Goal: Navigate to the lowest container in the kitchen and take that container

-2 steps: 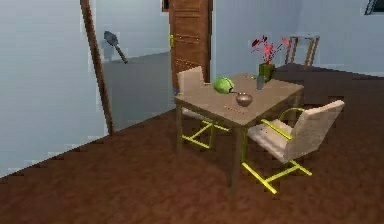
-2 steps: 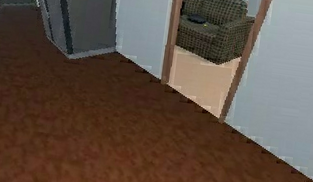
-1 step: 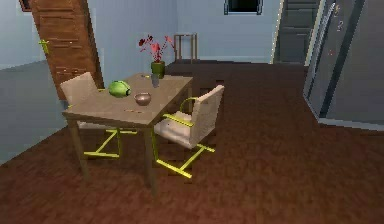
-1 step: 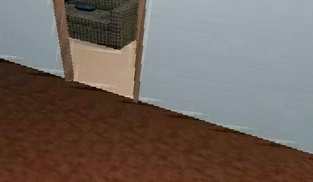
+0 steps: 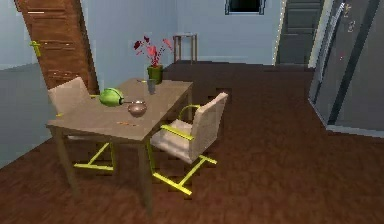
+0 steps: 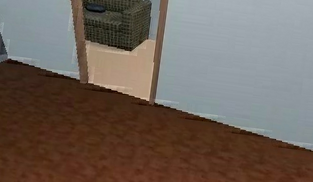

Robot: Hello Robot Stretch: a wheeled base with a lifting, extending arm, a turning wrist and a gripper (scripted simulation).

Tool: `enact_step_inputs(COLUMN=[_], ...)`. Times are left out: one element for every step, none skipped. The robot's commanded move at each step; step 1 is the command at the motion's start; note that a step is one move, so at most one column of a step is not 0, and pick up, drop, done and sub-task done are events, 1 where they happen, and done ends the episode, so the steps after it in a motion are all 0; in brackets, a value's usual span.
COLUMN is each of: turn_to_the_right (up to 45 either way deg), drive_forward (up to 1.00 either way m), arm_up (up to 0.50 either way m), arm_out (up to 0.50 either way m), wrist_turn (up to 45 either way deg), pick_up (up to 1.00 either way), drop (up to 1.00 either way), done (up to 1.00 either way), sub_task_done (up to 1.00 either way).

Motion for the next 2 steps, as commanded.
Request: enact_step_inputs(turn_to_the_right=[12.0, 0.0], drive_forward=[0.00, 0.65], arm_up=[0.00, 0.00], arm_out=[0.00, 0.00], wrist_turn=[0.0, 0.0], pick_up=[0.00, 0.00], drop=[0.00, 0.00], done=[0.00, 0.00], sub_task_done=[0.00, 0.00])
